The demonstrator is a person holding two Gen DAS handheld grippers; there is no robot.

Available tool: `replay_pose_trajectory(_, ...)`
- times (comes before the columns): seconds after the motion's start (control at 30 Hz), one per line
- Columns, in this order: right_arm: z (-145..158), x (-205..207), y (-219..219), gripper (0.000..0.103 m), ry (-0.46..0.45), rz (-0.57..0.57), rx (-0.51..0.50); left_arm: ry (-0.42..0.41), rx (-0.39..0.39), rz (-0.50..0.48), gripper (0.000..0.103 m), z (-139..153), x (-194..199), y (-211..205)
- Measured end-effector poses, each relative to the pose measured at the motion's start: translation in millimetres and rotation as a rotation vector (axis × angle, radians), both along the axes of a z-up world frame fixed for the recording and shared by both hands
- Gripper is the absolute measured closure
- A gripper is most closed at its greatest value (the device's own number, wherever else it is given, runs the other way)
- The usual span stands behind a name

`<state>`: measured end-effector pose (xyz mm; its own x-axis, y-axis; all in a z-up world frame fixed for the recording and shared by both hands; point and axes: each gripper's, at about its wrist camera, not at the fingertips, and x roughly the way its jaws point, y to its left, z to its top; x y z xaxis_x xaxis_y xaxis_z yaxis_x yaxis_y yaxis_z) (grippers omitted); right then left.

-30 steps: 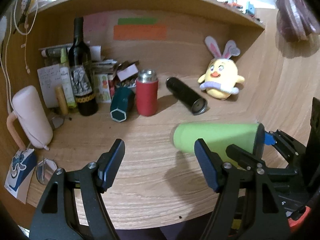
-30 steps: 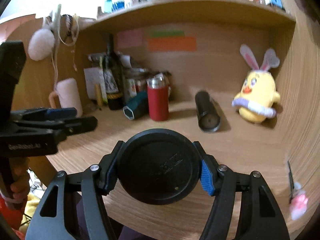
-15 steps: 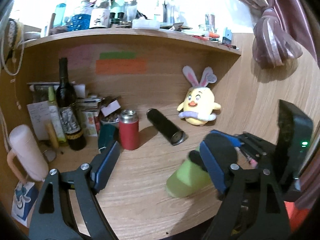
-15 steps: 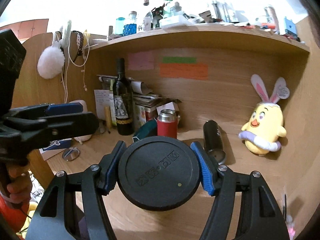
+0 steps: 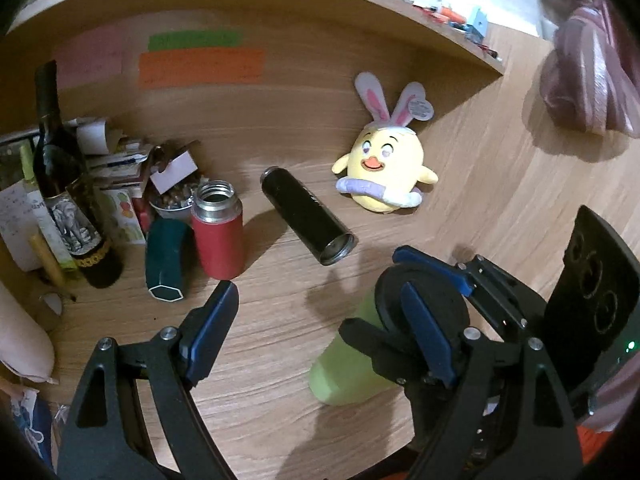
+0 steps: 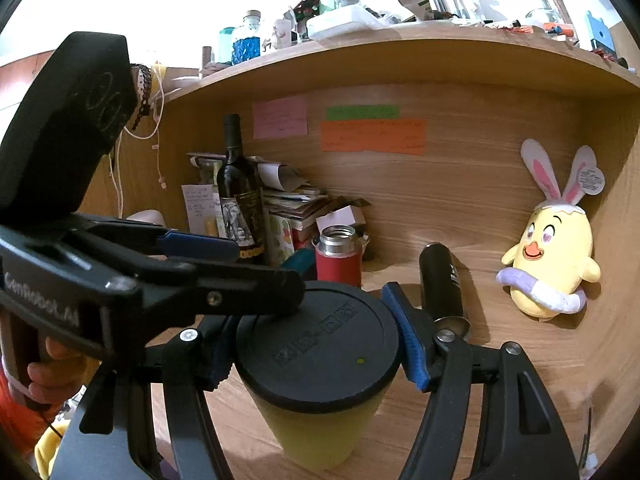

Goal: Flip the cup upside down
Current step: 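Lift the tumbler with the right tool and rotate it upright, then set the tumbler upright on the desk and open the right tool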

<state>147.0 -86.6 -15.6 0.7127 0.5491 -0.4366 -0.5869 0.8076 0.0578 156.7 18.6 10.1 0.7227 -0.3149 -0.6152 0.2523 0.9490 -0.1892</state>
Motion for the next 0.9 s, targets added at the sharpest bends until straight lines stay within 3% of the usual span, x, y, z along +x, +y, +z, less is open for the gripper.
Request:
replay_pose_trajectory(0.13,-6,2,0,0.039,0.026,0.010,0.003,-0.014,0.018,0.014,0.018,-1,-1,3)
replay_pose_trajectory(0.43,-8,-17,-19,0.022,0.034,-0.011,0.006,-0.056,0.074,0.042,0.018,4,-11,-1)
replay_pose_trajectory(0.63,10,-41,-47,0.016,-0.008,-0.040,0.031,-0.231,0.074,0.083,0.016,25,-55,0)
replay_pose_trajectory(0.73,20,-53,-60,0.000,-0.049,-0.071,0.050,-0.312,0.085,0.136,0.012,27,-83,1)
replay_pose_trajectory(0.9,39,-76,-78,0.000,-0.109,-0.113,0.085,-0.414,0.101,0.226,0.003,24,-125,-2)
